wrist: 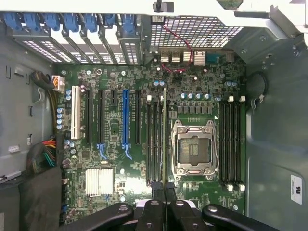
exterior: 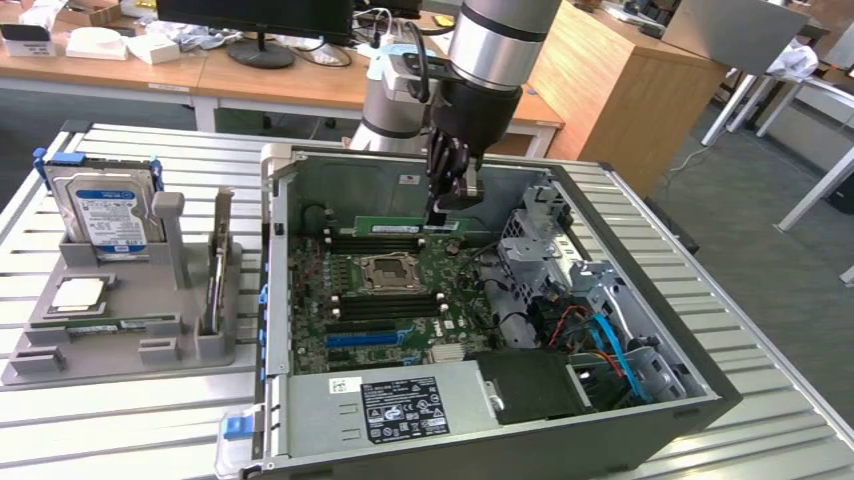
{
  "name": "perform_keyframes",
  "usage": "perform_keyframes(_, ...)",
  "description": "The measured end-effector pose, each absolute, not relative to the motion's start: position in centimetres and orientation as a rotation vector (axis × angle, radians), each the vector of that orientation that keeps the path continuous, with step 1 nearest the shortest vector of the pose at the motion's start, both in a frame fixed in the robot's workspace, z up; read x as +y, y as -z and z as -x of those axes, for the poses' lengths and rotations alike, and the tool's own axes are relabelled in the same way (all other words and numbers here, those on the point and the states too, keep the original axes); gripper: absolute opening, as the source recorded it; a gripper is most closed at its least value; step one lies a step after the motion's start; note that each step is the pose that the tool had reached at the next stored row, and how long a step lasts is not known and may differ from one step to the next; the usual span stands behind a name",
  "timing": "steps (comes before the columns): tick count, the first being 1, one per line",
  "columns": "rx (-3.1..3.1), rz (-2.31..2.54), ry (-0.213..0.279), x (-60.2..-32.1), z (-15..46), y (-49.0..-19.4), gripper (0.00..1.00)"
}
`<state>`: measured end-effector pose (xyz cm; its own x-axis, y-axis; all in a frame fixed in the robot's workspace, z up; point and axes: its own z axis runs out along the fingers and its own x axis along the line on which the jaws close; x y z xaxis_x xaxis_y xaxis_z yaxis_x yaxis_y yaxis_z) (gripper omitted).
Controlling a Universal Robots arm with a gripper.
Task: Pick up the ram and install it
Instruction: 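Pick up the ram and move it above insertion slot, then insert the ram into the slot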
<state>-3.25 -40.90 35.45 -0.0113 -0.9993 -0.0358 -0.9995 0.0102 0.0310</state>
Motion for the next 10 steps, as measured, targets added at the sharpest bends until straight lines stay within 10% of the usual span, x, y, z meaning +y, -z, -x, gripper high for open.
perform_keyframes(10,2.230,2.206,-0.074,-40.90,3.24,-35.45,0.11)
